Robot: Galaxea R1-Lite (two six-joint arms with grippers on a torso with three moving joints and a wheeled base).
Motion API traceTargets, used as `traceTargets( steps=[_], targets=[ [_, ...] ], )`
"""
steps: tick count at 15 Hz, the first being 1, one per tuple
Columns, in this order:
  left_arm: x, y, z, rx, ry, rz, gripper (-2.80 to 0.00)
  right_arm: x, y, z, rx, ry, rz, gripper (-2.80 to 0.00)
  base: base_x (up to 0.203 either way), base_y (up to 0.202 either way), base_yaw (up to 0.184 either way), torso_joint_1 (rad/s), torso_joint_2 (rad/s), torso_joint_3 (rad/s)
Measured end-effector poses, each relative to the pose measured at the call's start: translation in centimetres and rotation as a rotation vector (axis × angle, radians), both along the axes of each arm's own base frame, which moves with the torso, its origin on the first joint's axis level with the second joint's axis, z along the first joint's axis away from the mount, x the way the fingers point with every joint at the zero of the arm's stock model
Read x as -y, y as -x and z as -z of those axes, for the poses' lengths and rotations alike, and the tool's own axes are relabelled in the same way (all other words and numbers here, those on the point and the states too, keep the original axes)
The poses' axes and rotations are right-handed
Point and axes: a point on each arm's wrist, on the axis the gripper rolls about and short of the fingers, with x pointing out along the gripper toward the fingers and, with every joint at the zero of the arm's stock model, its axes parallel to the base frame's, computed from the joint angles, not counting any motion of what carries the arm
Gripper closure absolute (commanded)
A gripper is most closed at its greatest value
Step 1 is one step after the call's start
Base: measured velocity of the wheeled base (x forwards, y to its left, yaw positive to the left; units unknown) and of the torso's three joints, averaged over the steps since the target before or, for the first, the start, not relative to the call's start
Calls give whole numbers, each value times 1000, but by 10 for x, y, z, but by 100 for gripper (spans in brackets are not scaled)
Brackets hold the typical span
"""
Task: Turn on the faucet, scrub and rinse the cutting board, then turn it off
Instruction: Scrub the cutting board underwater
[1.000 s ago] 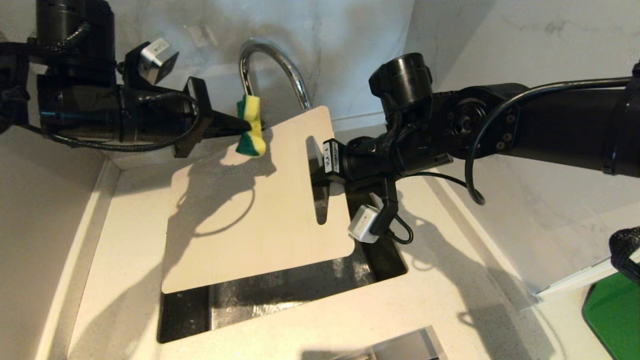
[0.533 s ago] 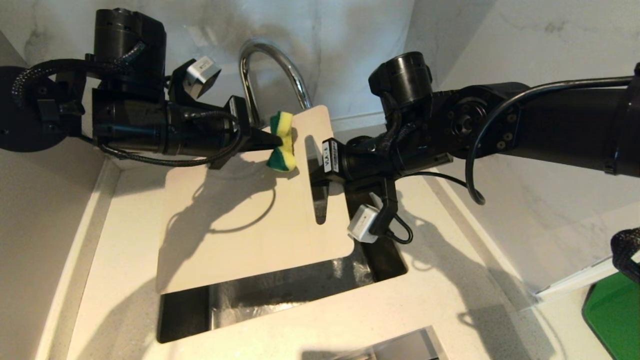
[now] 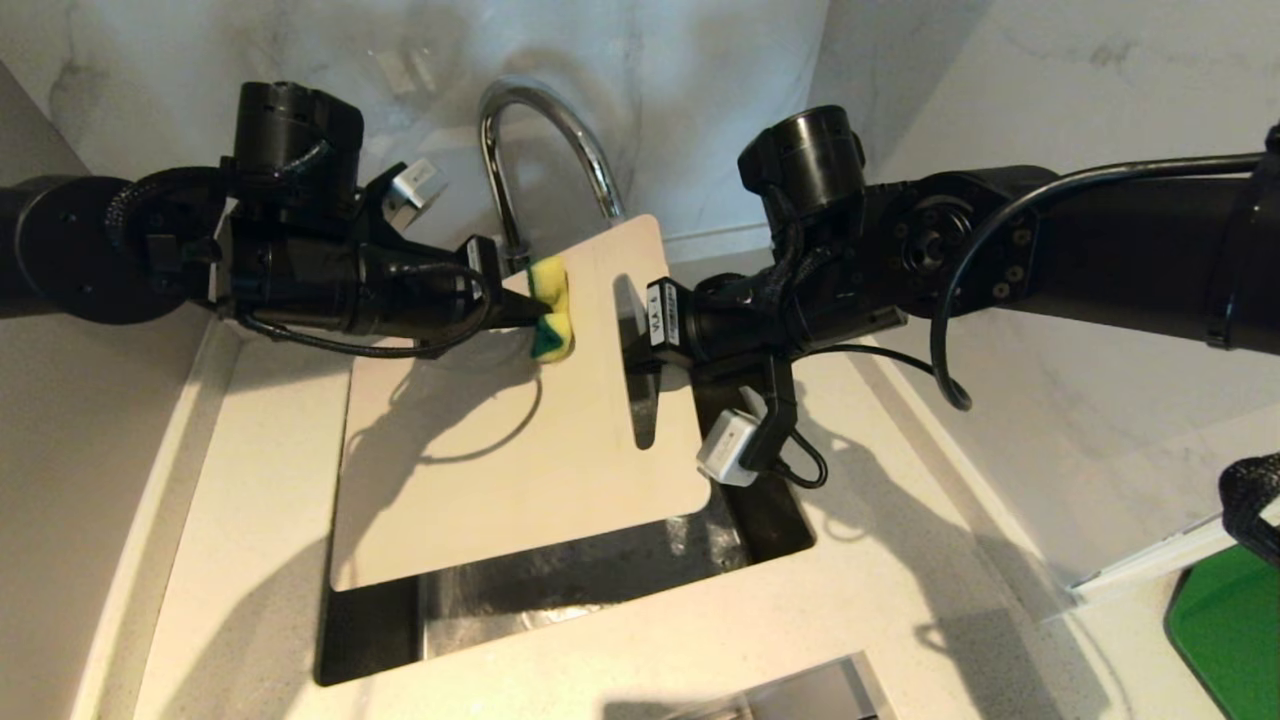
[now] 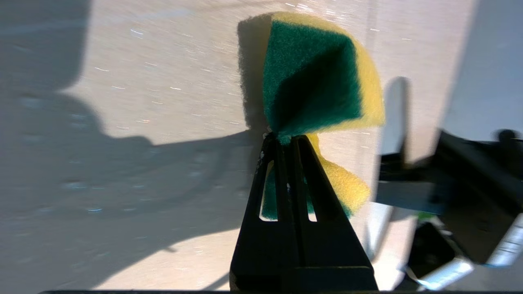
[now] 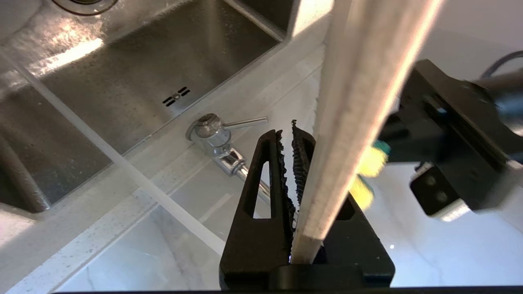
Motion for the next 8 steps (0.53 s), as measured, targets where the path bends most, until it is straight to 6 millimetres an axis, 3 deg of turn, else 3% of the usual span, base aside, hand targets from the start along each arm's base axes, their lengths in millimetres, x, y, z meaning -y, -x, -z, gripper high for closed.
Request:
traceTargets(
  steps=[8],
  targets=[
    [-38, -29, 31, -43, -85, -92, 0, -2, 1, 0, -8, -5, -2, 0, 0, 0, 0, 0, 0, 0]
  ],
)
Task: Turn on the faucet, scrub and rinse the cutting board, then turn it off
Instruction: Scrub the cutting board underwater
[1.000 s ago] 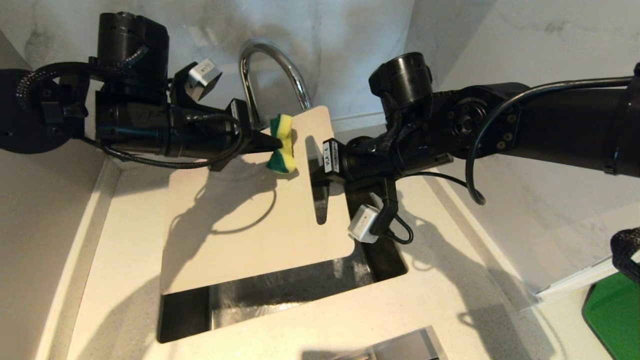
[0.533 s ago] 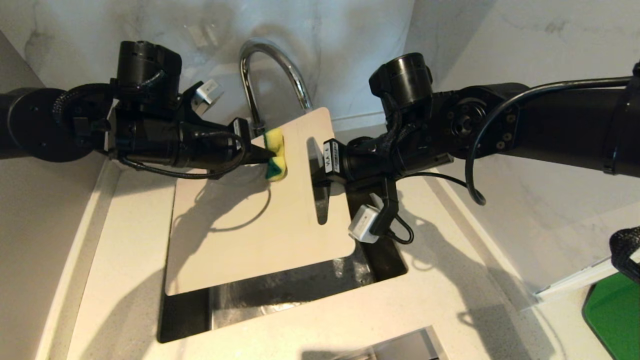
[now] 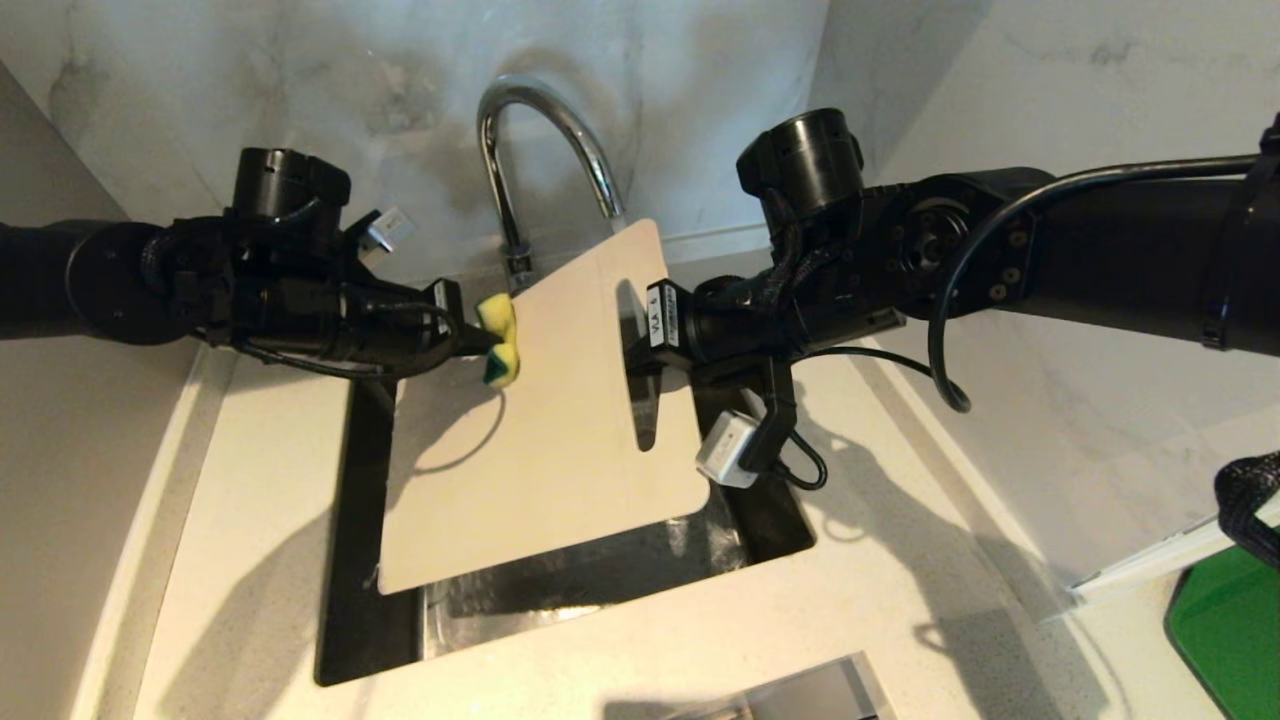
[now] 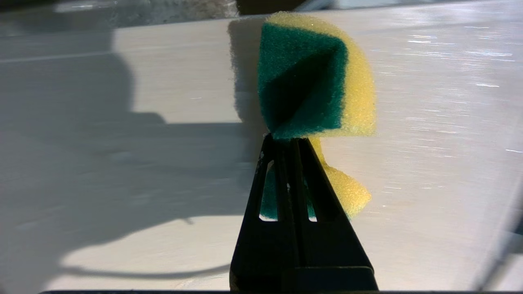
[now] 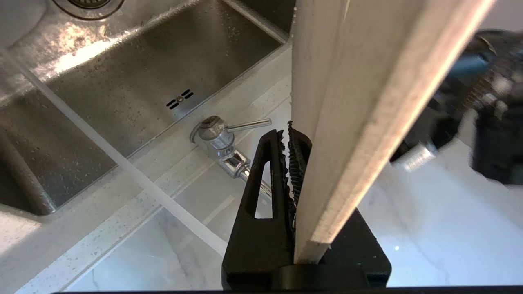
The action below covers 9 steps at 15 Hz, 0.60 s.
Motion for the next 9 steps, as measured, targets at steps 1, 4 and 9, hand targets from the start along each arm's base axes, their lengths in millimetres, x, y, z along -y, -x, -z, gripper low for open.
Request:
traceTargets(
  steps=[1, 4, 9],
  targets=[
    [-5, -2, 4, -5, -10, -9, 0, 0, 0, 0, -1, -2, 0, 0, 0, 0, 0, 0, 0, 0],
    [-20, -10, 14, -30, -26, -49, 0, 0, 0, -2, 4, -5, -1, 0, 0, 0, 0, 0, 0, 0],
    [-55, -20, 34, -65, -47, -82, 0, 1, 2, -4, 10, -9, -2, 0, 0, 0, 0, 0, 0, 0]
  ],
)
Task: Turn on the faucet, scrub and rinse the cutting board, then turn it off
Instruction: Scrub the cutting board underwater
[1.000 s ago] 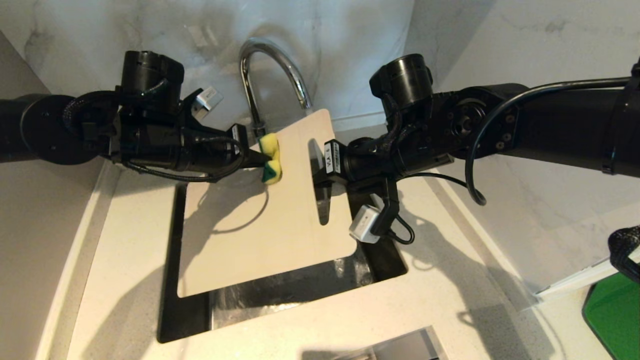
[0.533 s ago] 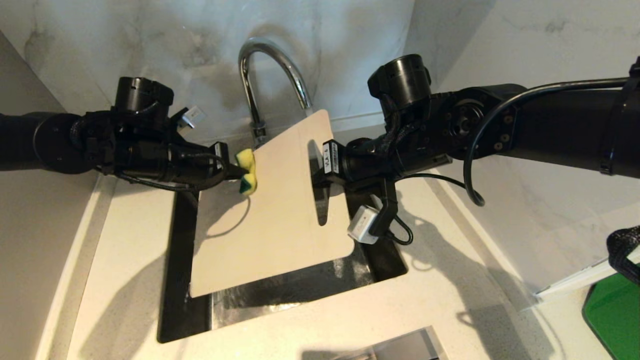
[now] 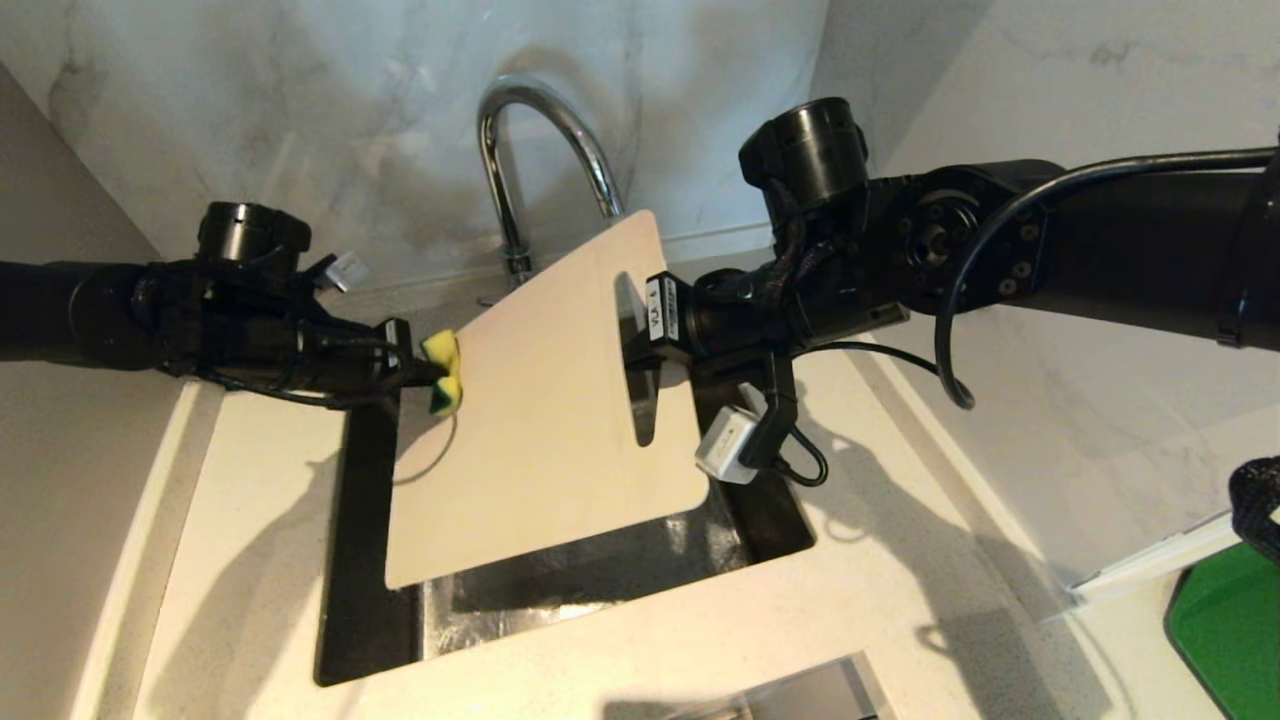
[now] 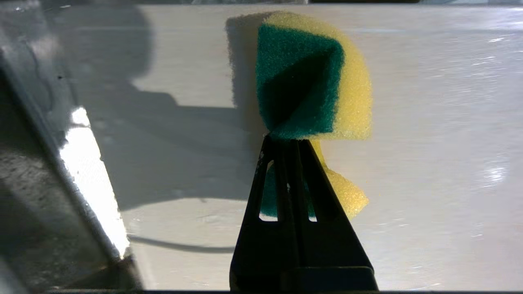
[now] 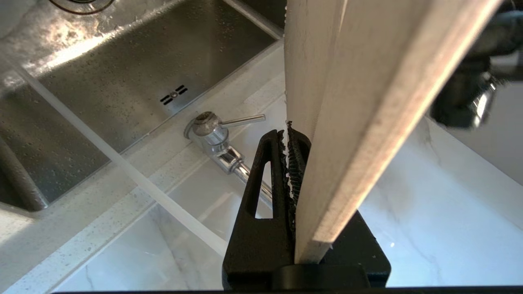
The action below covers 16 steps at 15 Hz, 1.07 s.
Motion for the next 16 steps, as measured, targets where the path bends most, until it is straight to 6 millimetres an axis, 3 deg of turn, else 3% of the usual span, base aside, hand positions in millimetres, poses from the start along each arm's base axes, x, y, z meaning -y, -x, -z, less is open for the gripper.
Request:
traceTargets(
  steps=[5, 10, 13, 16],
  targets=[
    [-40, -9, 25, -9, -18, -78, 0, 1, 2, -2, 4, -3, -1, 0, 0, 0, 0, 0, 0, 0],
    [-66, -12, 40, -23, -32, -99, 0, 1, 2, -3, 5, -5, 0, 0, 0, 0, 0, 0, 0, 0],
    [-64, -9, 33, -8, -25, -98, 0, 2, 2, -4, 8, -6, 1, 0, 0, 0, 0, 0, 0, 0],
    [-36, 3, 8, 39, 10, -46, 0, 2, 2, -4, 9, -7, 2, 0, 0, 0, 0, 0, 0, 0]
  ],
)
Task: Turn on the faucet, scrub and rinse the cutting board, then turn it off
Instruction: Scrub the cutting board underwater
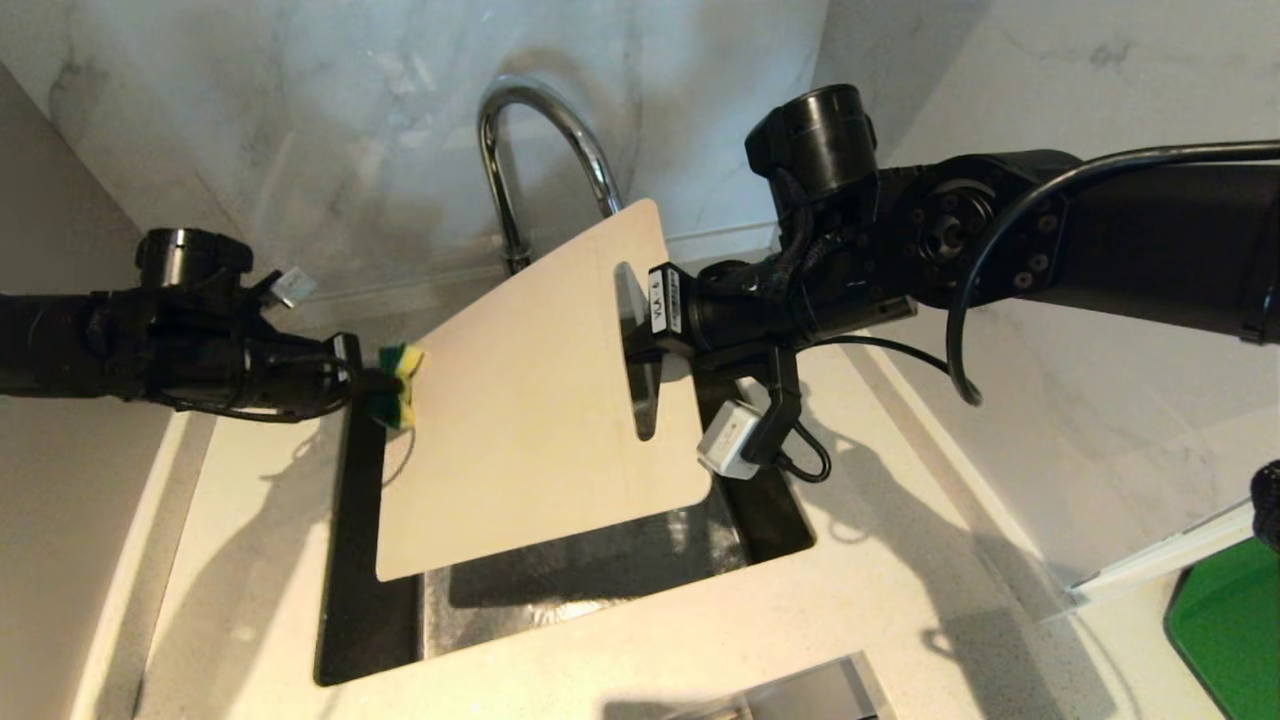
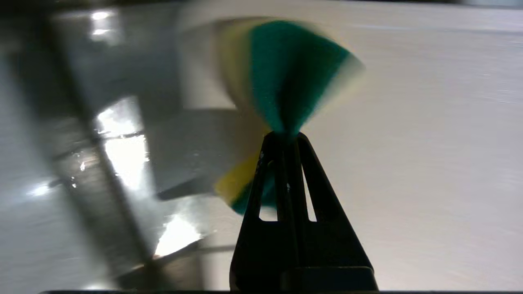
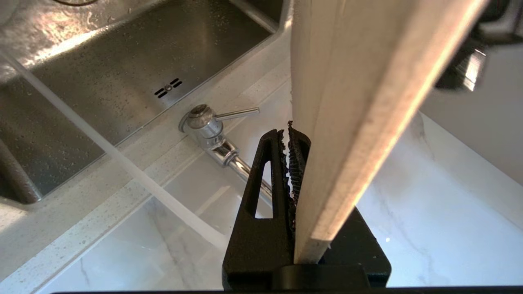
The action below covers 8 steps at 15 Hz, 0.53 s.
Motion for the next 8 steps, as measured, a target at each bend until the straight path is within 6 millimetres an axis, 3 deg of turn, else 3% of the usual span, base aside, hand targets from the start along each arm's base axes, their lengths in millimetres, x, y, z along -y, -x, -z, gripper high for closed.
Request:
traceTargets(
  steps=[8],
  targets=[
    [115, 68, -62, 28, 112, 225, 0, -1, -1, 1, -3, 1, -1, 0, 0, 0, 0, 0, 0, 0]
  ],
)
